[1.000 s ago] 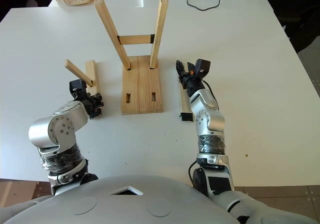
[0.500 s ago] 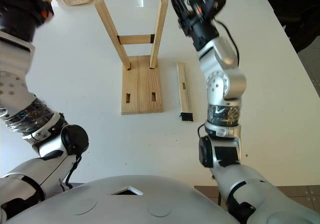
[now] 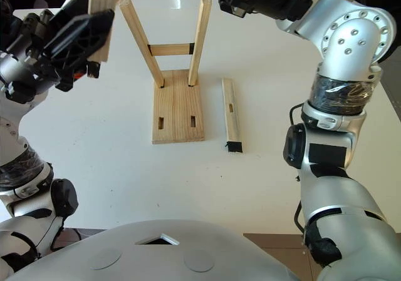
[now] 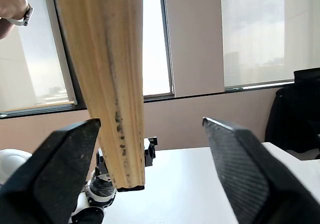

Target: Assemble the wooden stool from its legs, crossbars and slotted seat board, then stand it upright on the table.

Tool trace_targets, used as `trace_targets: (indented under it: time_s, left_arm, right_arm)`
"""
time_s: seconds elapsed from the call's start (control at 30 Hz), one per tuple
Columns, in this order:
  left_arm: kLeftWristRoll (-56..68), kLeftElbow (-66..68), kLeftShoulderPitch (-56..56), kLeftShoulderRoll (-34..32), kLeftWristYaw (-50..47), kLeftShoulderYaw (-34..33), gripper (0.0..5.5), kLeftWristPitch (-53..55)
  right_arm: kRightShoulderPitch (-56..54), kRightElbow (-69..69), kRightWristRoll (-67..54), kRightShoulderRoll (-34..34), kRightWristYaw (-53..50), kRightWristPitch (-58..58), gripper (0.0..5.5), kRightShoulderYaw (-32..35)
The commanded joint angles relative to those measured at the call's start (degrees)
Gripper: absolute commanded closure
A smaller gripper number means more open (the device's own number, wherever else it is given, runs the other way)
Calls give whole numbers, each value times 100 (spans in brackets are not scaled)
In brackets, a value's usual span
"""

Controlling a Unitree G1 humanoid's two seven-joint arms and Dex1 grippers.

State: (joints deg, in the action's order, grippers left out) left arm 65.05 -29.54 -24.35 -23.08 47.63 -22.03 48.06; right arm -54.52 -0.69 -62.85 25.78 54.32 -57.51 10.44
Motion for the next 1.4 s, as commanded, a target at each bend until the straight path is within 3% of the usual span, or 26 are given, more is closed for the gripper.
trace_targets:
  time_s: [0.03,0.6,1.17,1.4]
  left_arm:
    - [69,11,74,-217,121,261,348,-158]
    - [-249,199,378,-637,394,899,348,-564]
    - [-226,303,476,-930,537,1059,348,-607]
    - [-357,410,350,-908,477,1180,348,-715]
  right_arm:
    - [-165,0,-117,174,132,-219,105,-3]
    - [150,-741,-383,-40,-264,-383,98,-166]
    - [334,-814,-470,35,-341,-250,343,-118]
    - [455,-921,-415,120,-239,-231,346,-212]
